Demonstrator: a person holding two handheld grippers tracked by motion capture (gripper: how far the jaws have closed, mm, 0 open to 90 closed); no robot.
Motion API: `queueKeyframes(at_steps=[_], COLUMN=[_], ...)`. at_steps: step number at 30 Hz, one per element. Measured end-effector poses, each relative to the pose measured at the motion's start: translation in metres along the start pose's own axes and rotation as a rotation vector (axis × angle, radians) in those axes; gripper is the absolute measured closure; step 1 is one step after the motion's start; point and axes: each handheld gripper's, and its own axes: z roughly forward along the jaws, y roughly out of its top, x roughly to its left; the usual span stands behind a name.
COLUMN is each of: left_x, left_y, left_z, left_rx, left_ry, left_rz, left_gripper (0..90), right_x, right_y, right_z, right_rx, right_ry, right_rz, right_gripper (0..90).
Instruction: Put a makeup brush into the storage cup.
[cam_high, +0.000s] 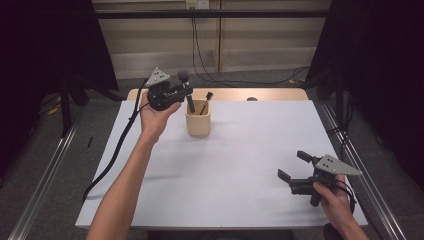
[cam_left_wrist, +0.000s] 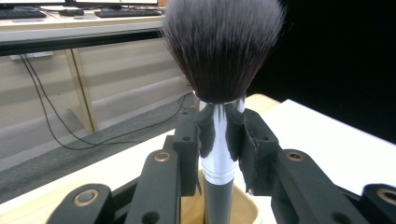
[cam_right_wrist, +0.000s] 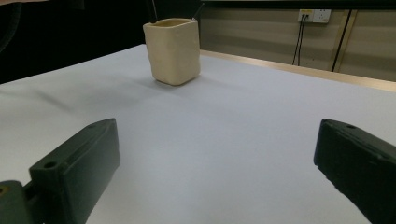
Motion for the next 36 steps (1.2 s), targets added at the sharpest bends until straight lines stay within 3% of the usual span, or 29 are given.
queueKeyframes(at_steps=[13,26,36], left_x=[-0.001,0.01,0.007], left_y=[-0.015,-0.036,-0.044], left_z=[0.014,0.014,0.02], left_rx=[0.028,0.063,0.08], left_ry=[-0.004,0.018,0.013], left_rz=[-0.003,-0.025,-0.022], left_gripper=[70.8,70.9,70.8], right_x=[0.0,0.001,0.001], right_y=[0.0,0.0,0.0], right_z=[-0.001,0.001,0.0], right_rx=[0.005,0.009,0.006], right_ry=[-0.001,0.0,-0.001], right_rz=[-0.007,-0.012,-0.012], right_gripper=[0.3,0.4,0.2])
